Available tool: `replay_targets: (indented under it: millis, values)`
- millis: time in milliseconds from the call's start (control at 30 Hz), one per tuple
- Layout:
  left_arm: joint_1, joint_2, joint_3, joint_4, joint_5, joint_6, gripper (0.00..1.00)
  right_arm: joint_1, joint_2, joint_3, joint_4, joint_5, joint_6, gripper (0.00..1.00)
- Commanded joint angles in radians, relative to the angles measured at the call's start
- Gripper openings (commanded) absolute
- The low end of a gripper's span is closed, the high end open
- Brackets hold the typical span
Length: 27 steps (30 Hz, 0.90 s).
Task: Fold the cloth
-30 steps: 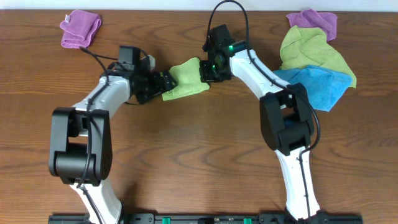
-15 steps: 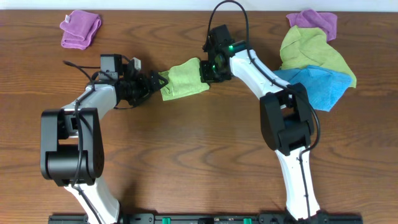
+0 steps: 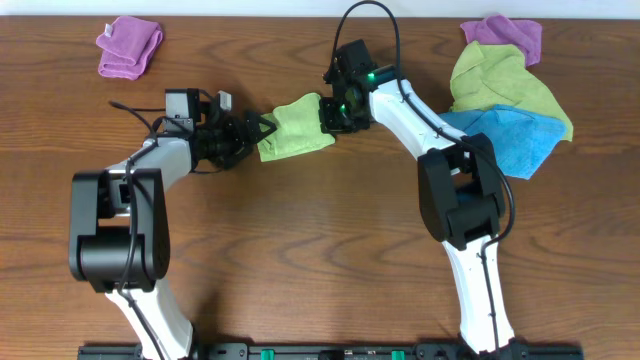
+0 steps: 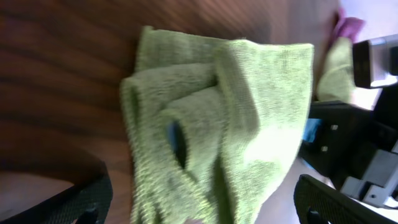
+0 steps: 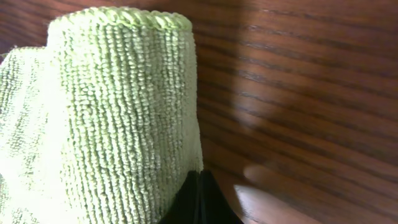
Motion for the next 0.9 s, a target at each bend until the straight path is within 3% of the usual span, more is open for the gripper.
replay_targets:
  millis: [0,267,300,433,467,533,600,667,733,867]
  values:
    - [-0.007,0.101,-0.028,-0.005,0.003,-0.037,0.95,0.018,0.013,0.018,-0.003,-0.041,0.002,0.01]
    - [-0.016,0.124,-0.028,0.026,-0.002,-0.043,1.0,0.027,0.013,0.018,-0.002,-0.074,-0.013,0.01]
    - [-0.018,0.124,-0.028,0.026,-0.006,-0.044,0.94,0.027,0.013,0.018,-0.002,-0.074,-0.013,0.01]
    - [-0.026,0.124,-0.028,0.027,-0.01,-0.043,0.84,0.027,0.013,0.018,-0.002,-0.074,-0.013,0.01]
    - [-0.028,0.124,-0.028,0.027,-0.01,-0.043,0.8,0.026,0.013,0.018,-0.002,-0.079,-0.013,0.01]
    - [-0.032,0.124,-0.028,0.028,-0.014,-0.043,0.63,0.026,0.013,0.018,-0.002,-0.081,-0.013,0.01]
    - [-0.036,0.124,-0.028,0.028,-0.018,-0.043,0.34,0.027,0.013,0.018,-0.002,-0.082,-0.013,0.01]
    - [-0.036,0.124,-0.028,0.028,-0.018,-0.043,0.15,0.027,0.013,0.018,-0.003,-0.082,-0.013,0.01]
    - [-0.035,0.124,-0.028,0.028,-0.018,-0.043,0.06,0.027,0.013,0.018,-0.007,-0.081,-0.013,0.01]
    - [-0.015,0.124,-0.027,0.037,0.0,-0.038,0.05,0.006,0.012,0.018,-0.024,-0.081,-0.013,0.01]
